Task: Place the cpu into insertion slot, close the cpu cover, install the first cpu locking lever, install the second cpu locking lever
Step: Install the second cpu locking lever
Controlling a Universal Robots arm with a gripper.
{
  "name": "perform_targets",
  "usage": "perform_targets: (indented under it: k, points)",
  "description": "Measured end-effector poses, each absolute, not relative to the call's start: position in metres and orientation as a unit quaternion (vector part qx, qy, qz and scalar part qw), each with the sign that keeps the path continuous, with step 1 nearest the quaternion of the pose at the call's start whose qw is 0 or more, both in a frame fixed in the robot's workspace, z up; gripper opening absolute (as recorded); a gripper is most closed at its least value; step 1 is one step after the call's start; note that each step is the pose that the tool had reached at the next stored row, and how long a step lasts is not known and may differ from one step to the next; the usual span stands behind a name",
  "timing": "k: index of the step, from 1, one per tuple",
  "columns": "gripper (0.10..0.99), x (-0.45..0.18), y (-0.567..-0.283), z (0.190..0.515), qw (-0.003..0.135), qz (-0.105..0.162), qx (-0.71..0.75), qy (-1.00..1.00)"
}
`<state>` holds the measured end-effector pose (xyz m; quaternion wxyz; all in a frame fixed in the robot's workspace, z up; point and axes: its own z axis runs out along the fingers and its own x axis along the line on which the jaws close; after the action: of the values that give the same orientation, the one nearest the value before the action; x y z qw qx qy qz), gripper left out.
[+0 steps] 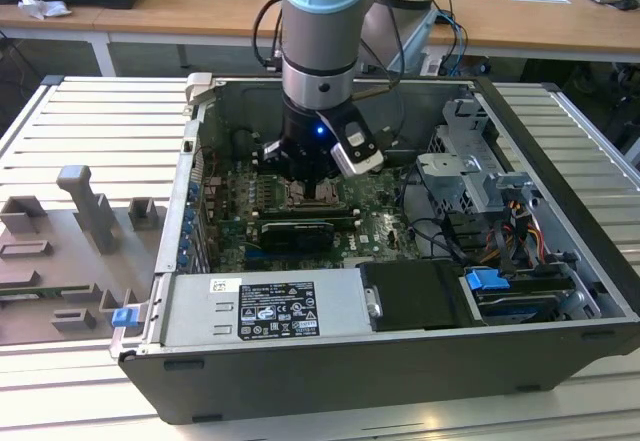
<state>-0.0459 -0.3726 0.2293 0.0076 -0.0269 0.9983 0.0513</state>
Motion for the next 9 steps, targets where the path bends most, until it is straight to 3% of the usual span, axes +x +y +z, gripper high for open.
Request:
perform_targets:
  k: [9]
  points:
    - [0.106,-0.0529,-0.3767,0.2261,0.008,0.057,-0.027,0.998]
